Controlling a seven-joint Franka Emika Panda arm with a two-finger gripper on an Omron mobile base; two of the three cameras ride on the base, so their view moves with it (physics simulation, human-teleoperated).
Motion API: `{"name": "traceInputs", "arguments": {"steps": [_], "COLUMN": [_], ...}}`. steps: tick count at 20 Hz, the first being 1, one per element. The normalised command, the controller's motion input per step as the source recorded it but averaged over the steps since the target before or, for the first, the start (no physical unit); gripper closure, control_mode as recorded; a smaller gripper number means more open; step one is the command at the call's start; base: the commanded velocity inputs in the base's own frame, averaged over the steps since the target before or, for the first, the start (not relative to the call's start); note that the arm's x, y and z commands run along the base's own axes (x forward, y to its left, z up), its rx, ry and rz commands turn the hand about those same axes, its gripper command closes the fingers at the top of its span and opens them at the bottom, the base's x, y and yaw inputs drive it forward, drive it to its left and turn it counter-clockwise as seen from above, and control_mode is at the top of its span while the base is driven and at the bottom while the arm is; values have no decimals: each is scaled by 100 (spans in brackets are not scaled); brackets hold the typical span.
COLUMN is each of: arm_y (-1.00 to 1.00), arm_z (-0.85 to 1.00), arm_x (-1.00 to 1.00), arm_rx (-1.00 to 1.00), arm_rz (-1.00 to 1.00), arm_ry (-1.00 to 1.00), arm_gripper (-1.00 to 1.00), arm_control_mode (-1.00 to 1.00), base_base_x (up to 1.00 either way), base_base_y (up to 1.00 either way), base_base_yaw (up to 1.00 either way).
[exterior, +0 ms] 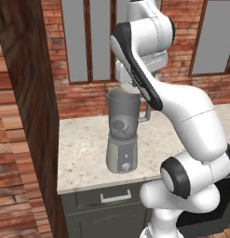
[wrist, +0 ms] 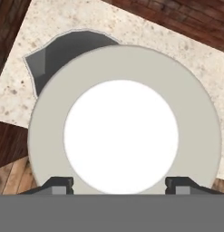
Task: Open the blender lid, put the kiwi in the blender, close the lid, and start the blender.
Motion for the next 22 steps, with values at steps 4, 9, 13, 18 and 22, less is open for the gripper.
{"name": "traceInputs", "arguments": {"steps": [4,9,13,18,22], "arm_y": [0,1,7,6,2], "arm_z": [-14,-18,-11,-1,-8], "arm_x": [-2,-2,0,0,0], "arm_rx": [2,3,3,4,3], "arm_rz": [5,6,8,10,12], "arm_ry": [0,0,0,-4,-1], "arm_gripper": [100,100,100,100,100], "arm_control_mode": [-100,-100,-100,-100,-100], "base_base_x": [0,0,0,0,0], "base_base_y": [0,0,0,0,0], "base_base_yaw": [0,0,0,0,0]}}
